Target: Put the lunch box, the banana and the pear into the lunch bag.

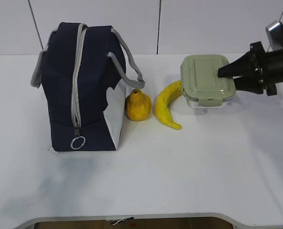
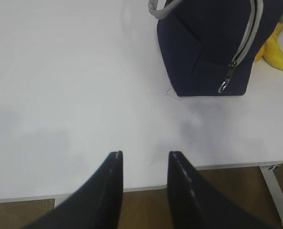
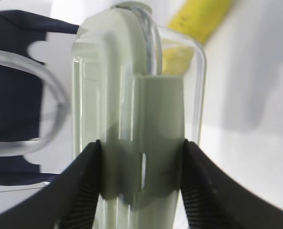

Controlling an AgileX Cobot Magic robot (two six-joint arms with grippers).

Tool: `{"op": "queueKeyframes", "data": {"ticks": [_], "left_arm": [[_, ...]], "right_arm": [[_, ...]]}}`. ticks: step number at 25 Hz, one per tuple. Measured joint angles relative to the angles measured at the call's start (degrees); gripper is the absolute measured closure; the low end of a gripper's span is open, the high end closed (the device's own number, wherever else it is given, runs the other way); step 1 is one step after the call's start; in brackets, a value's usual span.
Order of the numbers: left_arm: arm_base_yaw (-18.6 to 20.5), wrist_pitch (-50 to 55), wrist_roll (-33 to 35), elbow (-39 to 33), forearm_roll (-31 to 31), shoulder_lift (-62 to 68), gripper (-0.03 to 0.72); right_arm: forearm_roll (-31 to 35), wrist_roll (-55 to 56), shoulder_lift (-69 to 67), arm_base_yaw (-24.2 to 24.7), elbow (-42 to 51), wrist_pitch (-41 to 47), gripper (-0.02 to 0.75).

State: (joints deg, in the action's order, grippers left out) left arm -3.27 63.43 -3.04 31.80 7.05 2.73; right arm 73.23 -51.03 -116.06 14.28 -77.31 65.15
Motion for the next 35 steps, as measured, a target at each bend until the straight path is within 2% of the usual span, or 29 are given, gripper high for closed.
{"op": "queueKeyframes", "data": {"ticks": [4, 8, 17, 24, 28, 35], "left_arm": [[0.0, -0.1, 0.6, 4.7, 0.4, 7.7, 0.446], [0.0, -1.1, 1.1, 9.5, 3.9, 18.8, 0.447], [0.0, -6.0, 5.5, 24.0, 9.9, 42.8, 0.435], [0.0, -8.1, 15.1, 29.2, 17.9, 60.8, 0.321], [0.0, -11.3, 20.6, 32.0, 23.1, 67.8, 0.309], [0.0, -12.2, 25.1, 39.3, 30.9, 79.3, 0.307]], "right_arm": [[-0.1, 2.8, 6.3, -0.4, 0.0, 0.5, 0.346], [0.1, 5.5, 11.7, -3.1, 0.1, 0.9, 0.346], [10.0, 6.1, 15.4, -10.5, 0.2, 2.2, 0.348], [14.3, 6.1, 15.4, -16.2, 0.2, 1.9, 0.349], [16.1, 4.6, 15.4, -18.8, 0.2, 1.5, 0.349], [19.9, 3.0, 15.4, -20.9, 0.2, -3.1, 0.349]]}}
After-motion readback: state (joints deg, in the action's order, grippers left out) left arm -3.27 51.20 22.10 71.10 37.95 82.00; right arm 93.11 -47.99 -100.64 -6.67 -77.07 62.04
